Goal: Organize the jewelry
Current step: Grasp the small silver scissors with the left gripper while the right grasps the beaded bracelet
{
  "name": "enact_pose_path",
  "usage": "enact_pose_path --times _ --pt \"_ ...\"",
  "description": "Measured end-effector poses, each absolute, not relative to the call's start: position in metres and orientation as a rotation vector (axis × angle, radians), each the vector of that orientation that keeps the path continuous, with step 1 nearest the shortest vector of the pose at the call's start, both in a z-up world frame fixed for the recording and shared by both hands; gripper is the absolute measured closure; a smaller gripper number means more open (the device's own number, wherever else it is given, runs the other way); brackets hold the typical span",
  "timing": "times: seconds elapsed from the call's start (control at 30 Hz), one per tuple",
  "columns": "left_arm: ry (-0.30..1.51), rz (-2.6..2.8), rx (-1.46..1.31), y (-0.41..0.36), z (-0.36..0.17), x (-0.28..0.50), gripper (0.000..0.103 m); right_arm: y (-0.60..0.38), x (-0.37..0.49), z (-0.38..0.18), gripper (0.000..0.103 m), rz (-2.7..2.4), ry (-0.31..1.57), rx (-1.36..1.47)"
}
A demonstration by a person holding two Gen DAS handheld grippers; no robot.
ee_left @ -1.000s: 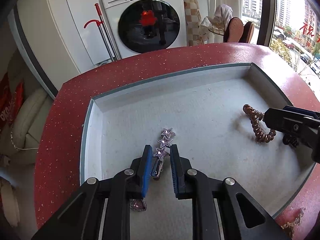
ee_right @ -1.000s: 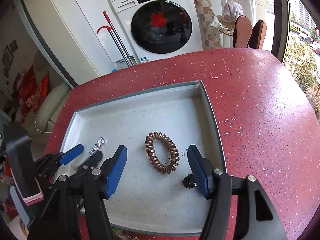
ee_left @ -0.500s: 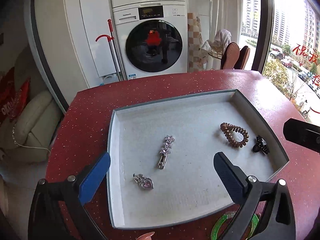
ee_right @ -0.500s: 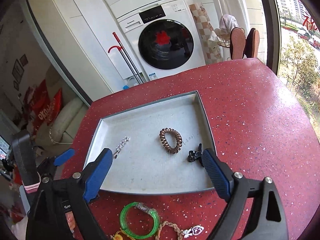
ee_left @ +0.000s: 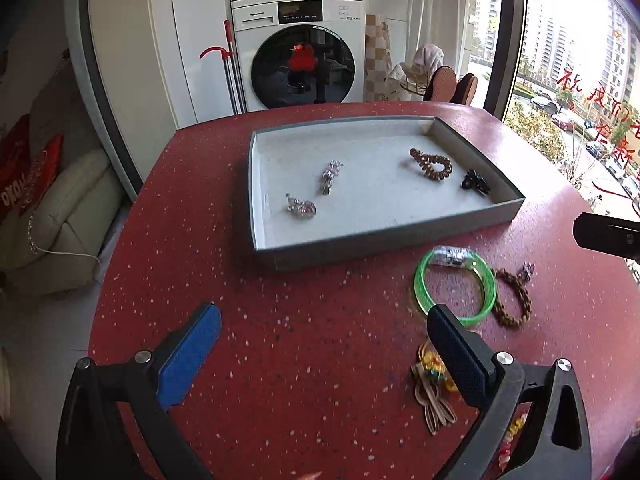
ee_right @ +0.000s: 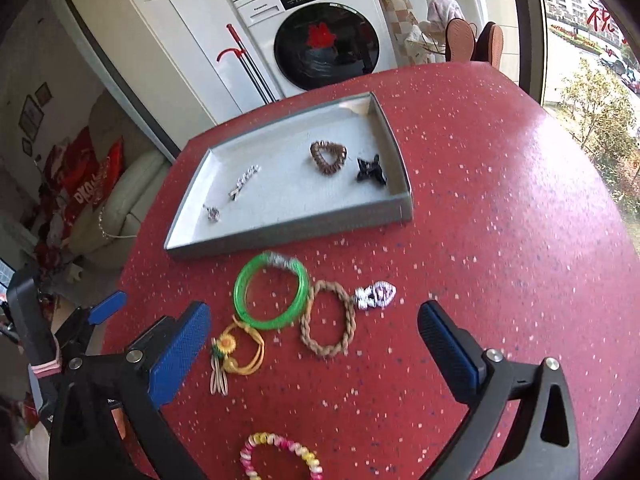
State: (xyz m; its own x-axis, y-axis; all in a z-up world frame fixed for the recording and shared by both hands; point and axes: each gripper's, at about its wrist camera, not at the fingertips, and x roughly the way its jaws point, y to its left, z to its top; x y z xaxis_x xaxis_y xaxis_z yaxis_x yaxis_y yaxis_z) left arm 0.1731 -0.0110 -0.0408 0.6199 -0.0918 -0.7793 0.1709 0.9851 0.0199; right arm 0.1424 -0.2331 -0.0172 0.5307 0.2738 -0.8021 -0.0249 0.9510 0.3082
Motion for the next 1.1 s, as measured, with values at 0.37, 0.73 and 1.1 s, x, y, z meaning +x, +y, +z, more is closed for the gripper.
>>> enact_pose_path --times 0.37,0.73,1.1 --pt "0.992 -0.234 0.085 -0.032 -0.074 0.135 0.0 -0.222 0.068 -0.05 0.0 0.138 1.074 0.106" --pt "1.013 -0.199 0.111 -0.044 -0.089 0.143 0.0 -0.203 0.052 -0.064 0.008 0.157 1.093 0.002" --pt "0.991 -0.257 0.131 -0.056 -0.083 0.14 0.029 -0.182 0.05 -0.071 0.046 0.147 1.101 -0.129"
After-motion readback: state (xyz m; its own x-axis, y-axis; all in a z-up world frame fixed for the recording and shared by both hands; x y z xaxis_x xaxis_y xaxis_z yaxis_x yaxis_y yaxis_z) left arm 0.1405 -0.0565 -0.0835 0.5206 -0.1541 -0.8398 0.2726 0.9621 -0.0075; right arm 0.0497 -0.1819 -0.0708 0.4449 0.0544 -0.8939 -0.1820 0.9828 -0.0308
